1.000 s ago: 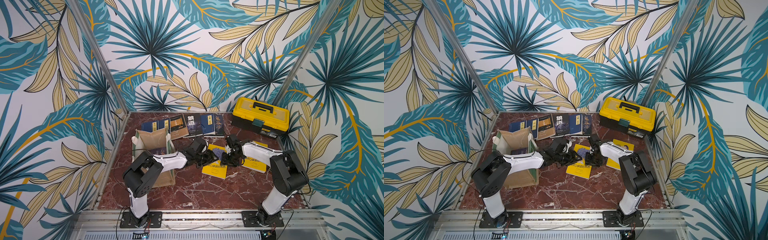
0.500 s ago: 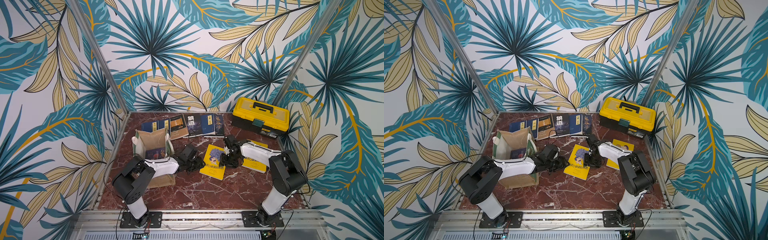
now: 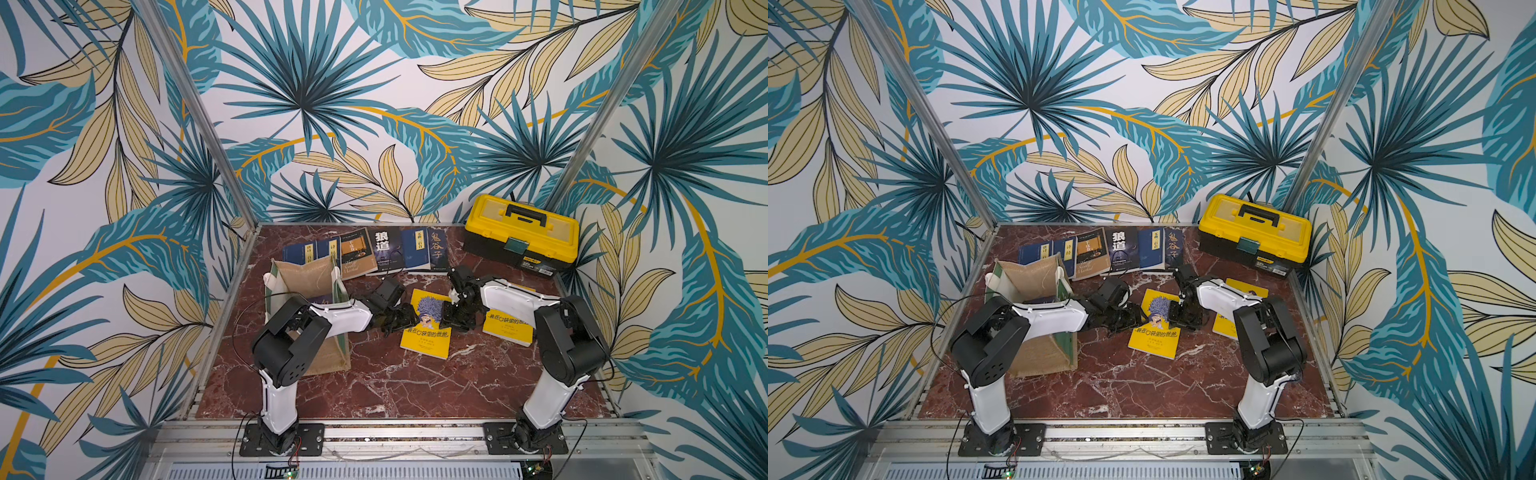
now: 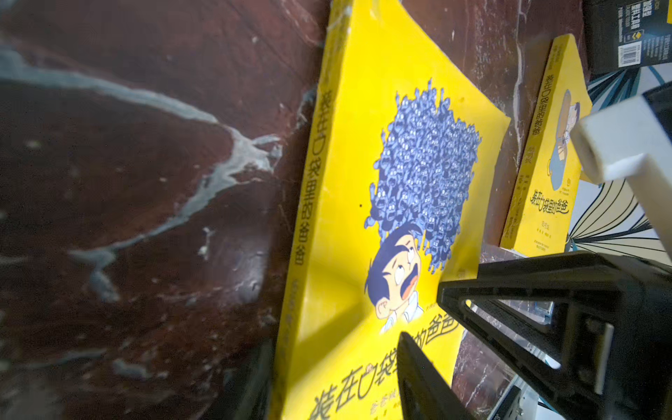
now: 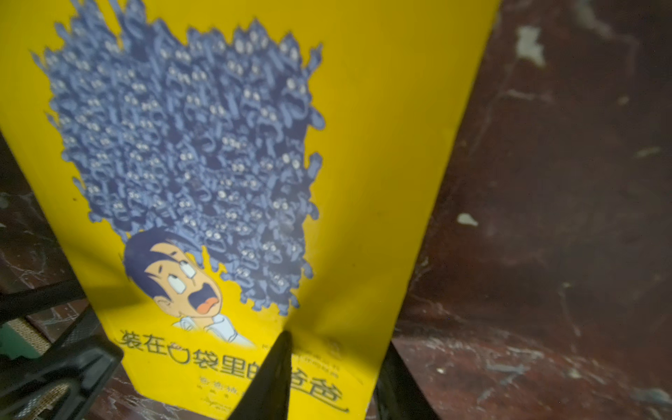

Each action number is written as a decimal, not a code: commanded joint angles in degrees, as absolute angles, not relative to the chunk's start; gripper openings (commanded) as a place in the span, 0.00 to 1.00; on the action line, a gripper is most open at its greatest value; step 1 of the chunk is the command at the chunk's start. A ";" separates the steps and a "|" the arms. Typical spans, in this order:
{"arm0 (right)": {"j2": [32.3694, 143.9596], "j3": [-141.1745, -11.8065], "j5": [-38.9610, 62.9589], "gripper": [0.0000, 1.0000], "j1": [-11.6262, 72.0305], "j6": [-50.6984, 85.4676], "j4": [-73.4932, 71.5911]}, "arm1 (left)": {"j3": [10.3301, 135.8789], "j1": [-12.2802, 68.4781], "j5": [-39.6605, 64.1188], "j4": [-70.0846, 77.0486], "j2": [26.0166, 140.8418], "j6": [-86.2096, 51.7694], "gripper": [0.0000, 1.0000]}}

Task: Put the books into the canvas bag
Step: Pick up the book from the center of the board.

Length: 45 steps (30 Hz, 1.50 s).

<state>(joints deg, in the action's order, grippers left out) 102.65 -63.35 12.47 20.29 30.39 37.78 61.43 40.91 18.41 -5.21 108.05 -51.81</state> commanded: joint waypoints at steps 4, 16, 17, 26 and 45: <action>105.48 -61.31 13.27 0.40 21.28 29.53 39.19 | 60.39 43.95 30.39 5.37 106.16 -55.85 0.48; 103.14 -58.16 16.00 0.40 21.43 30.81 36.75 | 58.62 44.81 28.78 5.45 101.14 -58.07 0.31; 103.01 -57.93 16.09 0.40 21.37 30.81 36.66 | 58.62 45.04 28.59 5.47 101.53 -58.22 0.31; 101.07 -56.87 16.27 0.40 21.39 31.11 36.40 | 58.46 46.10 26.83 5.52 102.26 -58.45 0.21; 71.92 -59.38 20.24 0.61 21.42 31.62 28.12 | 65.11 40.30 20.15 -19.21 83.73 -39.77 0.00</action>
